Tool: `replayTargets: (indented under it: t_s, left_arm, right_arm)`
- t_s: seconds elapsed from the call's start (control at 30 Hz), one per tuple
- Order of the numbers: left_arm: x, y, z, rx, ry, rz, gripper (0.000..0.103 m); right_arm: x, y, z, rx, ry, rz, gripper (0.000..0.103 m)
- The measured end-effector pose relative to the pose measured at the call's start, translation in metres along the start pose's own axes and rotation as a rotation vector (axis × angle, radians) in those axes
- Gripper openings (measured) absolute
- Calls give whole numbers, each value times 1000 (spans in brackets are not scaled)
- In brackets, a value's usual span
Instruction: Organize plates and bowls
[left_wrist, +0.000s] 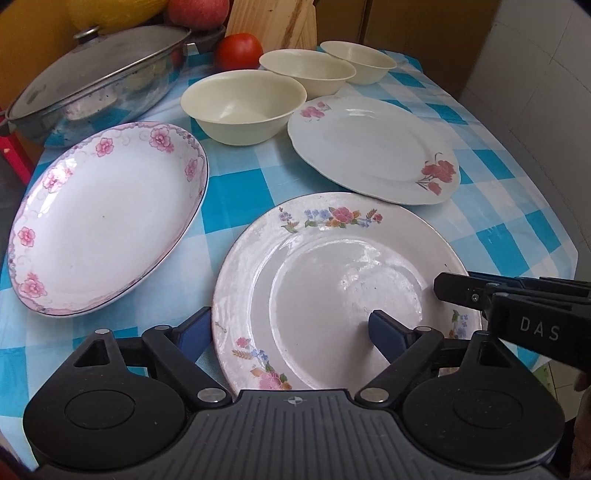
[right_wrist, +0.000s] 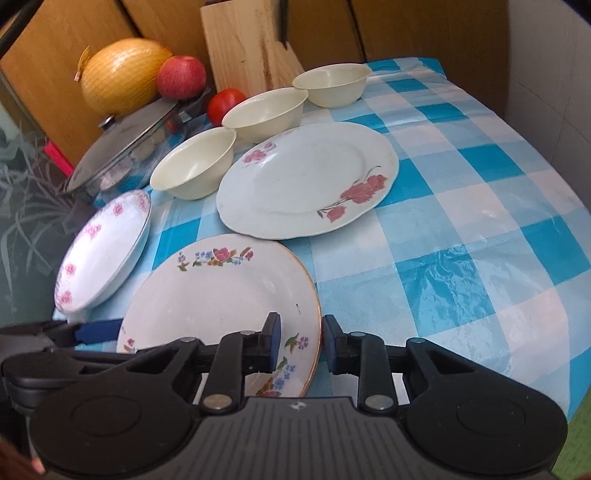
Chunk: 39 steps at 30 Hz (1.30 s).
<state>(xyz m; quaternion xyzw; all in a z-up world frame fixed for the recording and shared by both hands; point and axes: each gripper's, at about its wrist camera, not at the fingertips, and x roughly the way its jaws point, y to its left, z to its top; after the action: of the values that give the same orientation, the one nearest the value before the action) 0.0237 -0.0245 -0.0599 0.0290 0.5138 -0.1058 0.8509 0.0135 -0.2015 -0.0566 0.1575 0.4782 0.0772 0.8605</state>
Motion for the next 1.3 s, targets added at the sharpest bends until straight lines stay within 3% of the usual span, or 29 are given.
replayTargets:
  t_s: [0.3,0.73,1.17,1.3]
  left_arm:
    - [-17,4,25,-49,-79,-27,96]
    - [40,-6,86,-133,-6,-45,96]
    - [75,-29,118,-135,3,-61,96]
    - [80,-39,123,-96,-7,-39,96]
  right_arm:
    - [-6,-20,32,89,-75,-53,25]
    - [26,-51,89,136,-104,-161,35]
    - [62,-69,116,200,-53,-66,34]
    - [64,-73,119,231,-29,-32,26]
